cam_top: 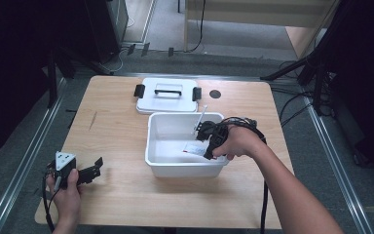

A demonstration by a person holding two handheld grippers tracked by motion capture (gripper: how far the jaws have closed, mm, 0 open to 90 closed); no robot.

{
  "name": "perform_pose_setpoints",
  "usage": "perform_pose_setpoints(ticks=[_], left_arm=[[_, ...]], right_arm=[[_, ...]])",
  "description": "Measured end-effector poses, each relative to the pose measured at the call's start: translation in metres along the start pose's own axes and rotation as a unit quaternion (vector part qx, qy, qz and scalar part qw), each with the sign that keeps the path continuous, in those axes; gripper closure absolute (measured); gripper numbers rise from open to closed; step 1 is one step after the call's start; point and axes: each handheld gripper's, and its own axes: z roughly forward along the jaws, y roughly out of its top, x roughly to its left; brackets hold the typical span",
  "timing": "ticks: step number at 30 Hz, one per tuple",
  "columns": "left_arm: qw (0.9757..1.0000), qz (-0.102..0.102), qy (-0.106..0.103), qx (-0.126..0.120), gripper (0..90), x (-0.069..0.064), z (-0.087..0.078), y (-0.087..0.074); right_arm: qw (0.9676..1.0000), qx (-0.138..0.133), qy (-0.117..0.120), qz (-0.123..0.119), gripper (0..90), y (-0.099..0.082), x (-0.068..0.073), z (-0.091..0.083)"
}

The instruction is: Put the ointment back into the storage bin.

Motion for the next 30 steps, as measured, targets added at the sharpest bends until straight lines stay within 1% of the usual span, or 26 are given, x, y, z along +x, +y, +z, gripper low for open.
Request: perform_pose_setpoints(ticks=[3,6,7,9,12,13,14,16,17,19,20,22,25,26,30], left_arm=[[1.0000,0.000,0.000,0.000,0.6,0.000,0.000,0.000],[1.0000,0.000,0.000,0.000,0.6,0.000,0.000,0.000],[1.0000,0.000,0.000,0.000,0.5,0.000,0.000,0.000],[1.0000,0.000,0.000,0.000,0.5,0.000,0.000,0.000],[1.0000,0.000,0.000,0.000,0.6,0.000,0.000,0.000],[1.0000,0.000,0.000,0.000,0.5,0.000,0.000,0.000],[1.0000,0.000,0.000,0.000,0.6,0.000,0.000,0.000],[1.0000,0.000,0.000,0.000,0.6,0.000,0.000,0.000],[1.0000,0.000,0.000,0.000,0.6,0.000,0.000,0.000],[1.0000,0.001,-0.001,0.001,0.5,0.000,0.000,0.000],[1.0000,0.001,-0.001,0.001,0.6,0.000,0.000,0.000],[1.0000,0.001,0.000,0.001,0.6,0.000,0.000,0.000],[1.0000,0.000,0.000,0.000,0.6,0.000,0.000,0.000],[1.0000,0.000,0.001,0.000,0.5,0.000,0.000,0.000],[1.0000,0.000,0.001,0.001,0.6,0.000,0.000,0.000]], right_arm=[[1.0000,0.006,-0.003,0.002,72.2,0.001,0.000,0.002],[0.9998,0.019,-0.003,-0.002,72.2,0.005,0.000,0.008],[0.9998,0.019,-0.003,-0.002,72.2,0.005,0.000,0.008],[0.9997,0.023,0.004,-0.004,72.2,0.008,0.001,0.010],[0.9992,0.039,0.004,-0.009,72.1,0.010,0.003,0.015],[0.9992,0.039,0.004,-0.009,72.1,0.010,0.003,0.015],[0.9987,0.051,0.004,-0.005,72.1,0.011,0.003,0.017],[0.9984,0.056,0.004,0.000,72.1,0.012,0.003,0.018],[0.9977,0.068,0.008,0.004,72.0,0.013,0.002,0.020],[0.9970,0.076,0.011,0.004,72.0,0.014,0.002,0.021],[0.9970,0.076,0.011,0.004,72.0,0.014,0.002,0.021],[0.9961,0.086,0.016,0.008,71.9,0.016,0.003,0.023],[0.9958,0.090,0.015,0.009,71.8,0.017,0.003,0.023],[0.9957,0.089,0.018,0.016,71.7,0.017,0.003,0.022],[0.9957,0.089,0.021,0.016,71.9,0.017,0.002,0.022]])
